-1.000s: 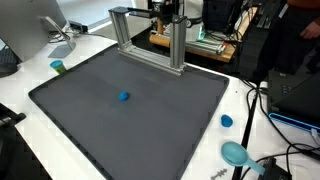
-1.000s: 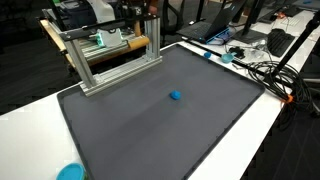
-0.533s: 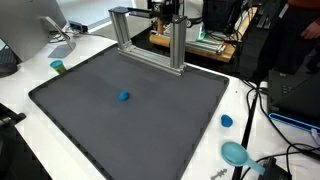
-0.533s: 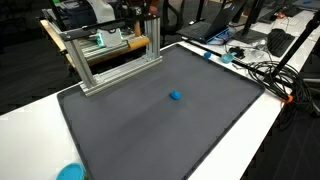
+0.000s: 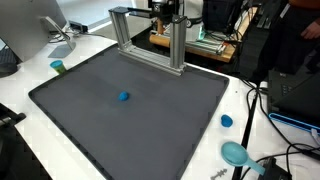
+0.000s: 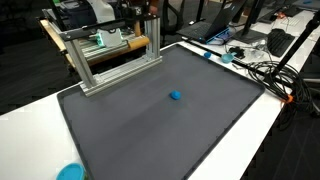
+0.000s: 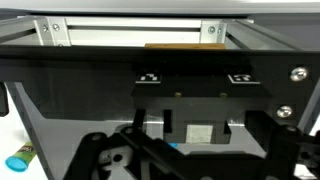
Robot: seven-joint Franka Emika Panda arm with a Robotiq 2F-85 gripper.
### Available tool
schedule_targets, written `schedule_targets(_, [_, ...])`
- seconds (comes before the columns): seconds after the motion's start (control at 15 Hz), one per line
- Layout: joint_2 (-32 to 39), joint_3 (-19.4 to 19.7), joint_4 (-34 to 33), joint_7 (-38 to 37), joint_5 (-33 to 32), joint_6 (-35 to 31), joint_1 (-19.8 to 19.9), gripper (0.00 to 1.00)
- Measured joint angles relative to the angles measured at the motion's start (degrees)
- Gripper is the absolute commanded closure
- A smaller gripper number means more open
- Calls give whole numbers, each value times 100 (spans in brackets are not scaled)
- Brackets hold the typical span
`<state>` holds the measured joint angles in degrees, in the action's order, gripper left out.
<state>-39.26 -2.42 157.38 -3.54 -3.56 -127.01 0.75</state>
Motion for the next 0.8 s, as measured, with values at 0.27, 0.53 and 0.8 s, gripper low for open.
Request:
schedule_targets(0.27, [1,-39,0,-130,16,167,-2,15])
schedule_targets(0.53, [5,-6,0,-106,45,178,-18,45])
schedule_targets(0.8, [13,39,-17,-78,47,196,9,65])
